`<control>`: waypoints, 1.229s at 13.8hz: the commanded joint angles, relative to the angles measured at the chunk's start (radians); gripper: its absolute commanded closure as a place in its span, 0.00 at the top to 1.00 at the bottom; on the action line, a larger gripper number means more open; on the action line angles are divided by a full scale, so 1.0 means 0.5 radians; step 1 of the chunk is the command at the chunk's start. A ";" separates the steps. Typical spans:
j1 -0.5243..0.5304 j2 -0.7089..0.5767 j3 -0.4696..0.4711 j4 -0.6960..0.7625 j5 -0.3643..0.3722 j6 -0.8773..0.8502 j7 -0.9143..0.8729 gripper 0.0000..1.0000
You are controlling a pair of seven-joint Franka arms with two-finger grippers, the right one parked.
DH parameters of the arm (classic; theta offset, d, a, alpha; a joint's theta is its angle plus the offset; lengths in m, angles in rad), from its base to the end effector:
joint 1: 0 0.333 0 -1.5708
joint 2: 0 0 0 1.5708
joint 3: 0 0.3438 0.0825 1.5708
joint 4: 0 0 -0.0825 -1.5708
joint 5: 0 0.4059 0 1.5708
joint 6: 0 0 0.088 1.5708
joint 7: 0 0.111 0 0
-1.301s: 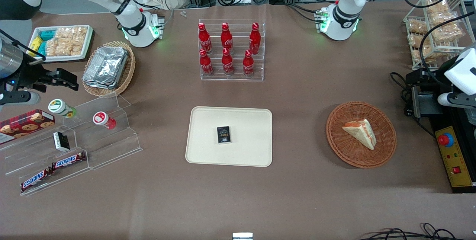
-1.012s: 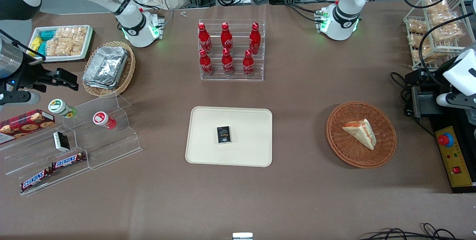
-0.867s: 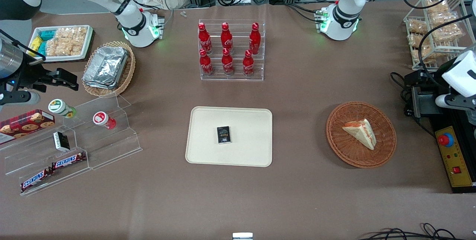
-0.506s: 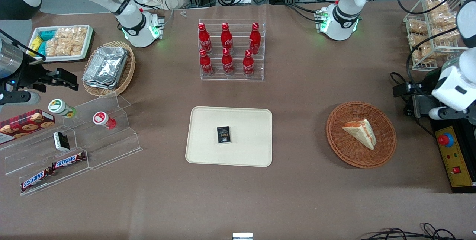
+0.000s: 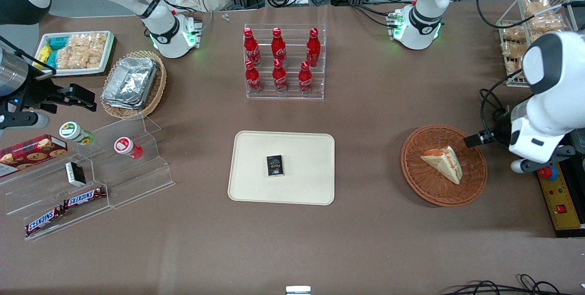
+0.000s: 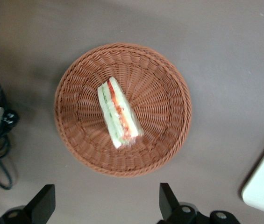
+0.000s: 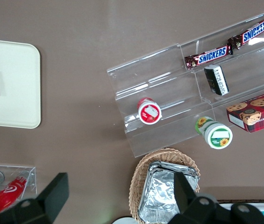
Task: Place sandwich from basket to tray
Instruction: 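Lower the open left gripper over the wrapped sandwich in the basket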
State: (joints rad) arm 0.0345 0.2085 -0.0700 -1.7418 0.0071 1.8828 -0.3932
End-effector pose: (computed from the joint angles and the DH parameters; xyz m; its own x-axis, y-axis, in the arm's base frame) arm 0.6394 -0.0193 0.4622 0.9350 0.3487 -0.0648 0.3482 -0.9372 -0.0184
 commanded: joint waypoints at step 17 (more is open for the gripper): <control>0.011 0.408 0.014 -0.496 0.032 0.833 -0.477 1.00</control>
State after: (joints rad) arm 0.0403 0.4032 -0.0603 -1.9779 0.0081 2.2663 -0.5669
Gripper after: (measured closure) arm 0.000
